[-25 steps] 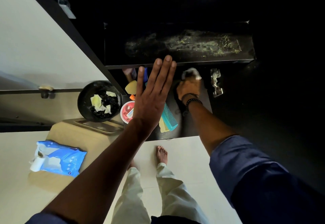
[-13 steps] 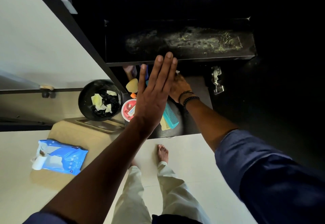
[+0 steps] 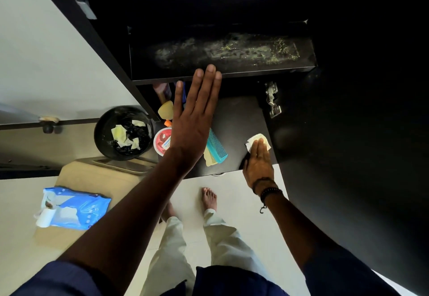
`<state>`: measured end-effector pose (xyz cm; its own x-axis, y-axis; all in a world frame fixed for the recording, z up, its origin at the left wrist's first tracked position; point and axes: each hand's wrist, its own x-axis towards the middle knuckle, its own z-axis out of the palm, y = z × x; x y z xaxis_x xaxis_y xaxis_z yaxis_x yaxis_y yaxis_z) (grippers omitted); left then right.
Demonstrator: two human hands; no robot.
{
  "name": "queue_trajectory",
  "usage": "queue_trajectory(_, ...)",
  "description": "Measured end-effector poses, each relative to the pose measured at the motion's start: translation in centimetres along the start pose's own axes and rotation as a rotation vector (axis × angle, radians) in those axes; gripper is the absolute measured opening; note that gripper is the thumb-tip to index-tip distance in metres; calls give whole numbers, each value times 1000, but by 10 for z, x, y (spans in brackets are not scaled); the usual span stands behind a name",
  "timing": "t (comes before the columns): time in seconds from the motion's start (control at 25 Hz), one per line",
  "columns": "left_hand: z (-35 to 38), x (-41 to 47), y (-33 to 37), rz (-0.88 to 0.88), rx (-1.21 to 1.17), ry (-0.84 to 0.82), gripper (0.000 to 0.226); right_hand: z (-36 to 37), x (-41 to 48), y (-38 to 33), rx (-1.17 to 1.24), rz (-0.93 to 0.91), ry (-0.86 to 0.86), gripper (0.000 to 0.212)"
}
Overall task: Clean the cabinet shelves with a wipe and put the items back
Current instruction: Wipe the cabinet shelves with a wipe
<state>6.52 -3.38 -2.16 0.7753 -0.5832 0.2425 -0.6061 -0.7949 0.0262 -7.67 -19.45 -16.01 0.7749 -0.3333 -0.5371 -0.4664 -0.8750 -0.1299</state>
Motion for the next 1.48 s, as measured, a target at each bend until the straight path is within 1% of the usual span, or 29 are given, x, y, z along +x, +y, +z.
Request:
queue_trajectory(0.04, 0, -1, 1, -10, -10, 13, 103, -4, 1, 9, -24, 20, -30, 55)
queue_trajectory(0.08, -1, -1, 3, -25, -19, 29, 101, -11, 10, 12, -57, 50, -23, 59)
queue_trajectory(0.16, 0, 0, 6, -37, -36, 48, 98, -32, 44, 7, -39, 61, 29, 64)
queue_trajectory(0.2, 1, -1, 6, -38, -33, 52, 98, -44, 63, 2, -62, 40, 10, 63)
queue_trajectory(0.24, 3, -1, 5, -40, -19, 55, 100, -52, 82, -1, -60, 19, 27, 60)
queue_trajectory(0.32, 4, 1, 5, -43, -1, 48, 105, -54, 103, -5, -82, -27, 125, 55)
queue_trajectory(0.36, 5, 1, 6, -47, -2, 49, 105, -50, 98, -4, -47, -64, 108, 55)
queue_trajectory(0.4, 4, 1, 7, -53, -6, 55, 104, -45, 81, -4, 62, -77, 129, 56)
queue_trajectory(0.44, 3, 0, 8, -60, -13, 60, 103, -37, 62, -2, 87, -87, 130, 58)
queue_trajectory(0.52, 2, 0, 9, -68, -37, 58, 102, -20, 20, -2, 101, -114, 115, 61)
queue_trajectory(0.6, 3, 1, 9, -65, -29, 64, 101, -20, 21, 0, 77, -156, 134, 65)
queue_trajectory(0.68, 6, 2, 8, -61, -6, 85, 99, -40, 58, -9, 19, -106, 147, 62)
queue_trajectory(0.72, 8, 2, 8, -58, 0, 101, 96, -48, 85, -17, -4, -83, 195, 63)
queue_trajectory(0.8, 10, 2, 8, -50, 11, 112, 90, -68, 135, -44, -28, -71, 171, 66)
queue_trajectory(0.84, 10, 1, 9, -47, 16, 108, 88, -72, 152, -58, 0, -100, 142, 67)
queue_trajectory(0.92, 9, 2, 8, -47, 13, 105, 88, -70, 154, -81, 66, -195, 94, 66)
queue_trajectory(1.0, 7, 2, 5, -48, 34, 107, 94, -61, 128, -73, 78, -284, 76, 61)
queue_trajectory(1.04, 6, 2, 3, -44, 50, 99, 98, -58, 117, -56, 71, -317, 117, 60)
queue_trajectory(1.08, 6, 2, 1, -35, 60, 88, 102, -56, 109, -35, 65, -320, 174, 64)
queue_trajectory(1.12, 5, 2, 0, -27, 65, 81, 106, -58, 108, -16, 52, -281, 231, 66)
queue_trajectory(1.2, 7, 1, -1, -27, 77, 85, 110, -72, 129, -4, 34, -156, 299, 57)
queue_trajectory(1.24, 8, 2, -1, -28, 80, 94, 109, -81, 143, -14, 35, -119, 283, 54)
queue_trajectory(1.32, 11, 2, 0, -27, 78, 111, 106, -88, 164, -51, 83, -102, 274, 47)
queue_trajectory(1.4, 13, 3, 0, -31, 88, 123, 103, -87, 174, -76, 129, -72, 294, 45)
queue_trajectory(1.44, 14, 4, 0, -34, 88, 125, 101, -82, 177, -76, 138, -93, 307, 48)
queue_trajectory(1.48, 15, 4, 0, -38, 82, 121, 100, -76, 174, -74, 124, -155, 300, 52)
